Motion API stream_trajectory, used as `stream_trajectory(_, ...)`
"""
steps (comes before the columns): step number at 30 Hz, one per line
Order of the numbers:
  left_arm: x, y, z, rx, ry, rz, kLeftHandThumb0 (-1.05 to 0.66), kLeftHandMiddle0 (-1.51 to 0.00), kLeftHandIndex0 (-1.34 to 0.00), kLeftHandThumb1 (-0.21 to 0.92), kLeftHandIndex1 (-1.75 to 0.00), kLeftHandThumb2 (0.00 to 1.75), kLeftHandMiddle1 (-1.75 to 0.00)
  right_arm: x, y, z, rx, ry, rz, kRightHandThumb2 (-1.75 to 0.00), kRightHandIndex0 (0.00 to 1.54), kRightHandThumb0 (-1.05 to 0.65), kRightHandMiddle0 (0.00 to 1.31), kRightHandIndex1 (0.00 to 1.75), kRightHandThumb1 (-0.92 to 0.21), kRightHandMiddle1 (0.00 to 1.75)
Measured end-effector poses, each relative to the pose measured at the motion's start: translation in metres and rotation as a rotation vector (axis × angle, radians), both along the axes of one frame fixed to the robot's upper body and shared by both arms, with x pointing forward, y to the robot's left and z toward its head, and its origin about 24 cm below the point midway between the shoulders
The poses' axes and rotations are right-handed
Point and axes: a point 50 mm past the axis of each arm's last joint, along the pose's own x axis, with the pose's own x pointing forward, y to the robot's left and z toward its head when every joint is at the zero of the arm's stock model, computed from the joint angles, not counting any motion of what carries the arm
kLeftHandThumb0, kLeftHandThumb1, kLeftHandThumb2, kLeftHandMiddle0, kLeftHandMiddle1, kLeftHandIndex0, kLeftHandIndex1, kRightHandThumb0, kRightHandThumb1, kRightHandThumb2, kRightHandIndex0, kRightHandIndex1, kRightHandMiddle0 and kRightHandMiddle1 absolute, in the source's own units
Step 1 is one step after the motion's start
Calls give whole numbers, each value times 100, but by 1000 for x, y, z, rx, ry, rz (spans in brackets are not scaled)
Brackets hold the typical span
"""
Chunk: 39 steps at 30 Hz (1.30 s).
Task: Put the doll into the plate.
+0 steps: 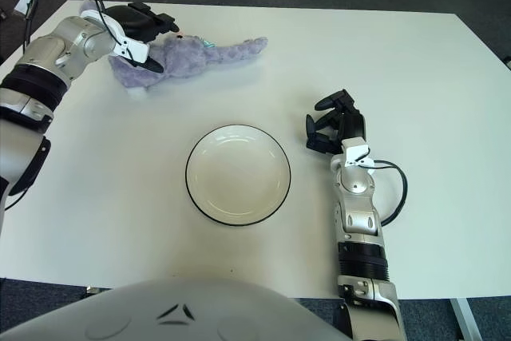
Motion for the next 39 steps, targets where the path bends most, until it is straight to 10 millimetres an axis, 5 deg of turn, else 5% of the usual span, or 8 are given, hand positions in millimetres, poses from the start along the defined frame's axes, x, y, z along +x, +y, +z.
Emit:
stream_trajectory(13,1,6,-4,120,-14,34,-105,-23,0,92,-54,70,-143,0,-1,-1,-2,7,-12,-120,64,-1,39,156,-37,175)
stream_trajectory(19,2,8,-7,168,-20,59,-105,-26,0,92,-49,77,-168,-1,-1,0,-2,7,-12,-125,64,-1,38,161,-34,175)
stream_trajectory(39,6,16,-10,203,-133,180,-105,-26,0,92,-56,67,-175,-1,-3,0,2,0,-2,-130,63,-1,39,167,-32,175)
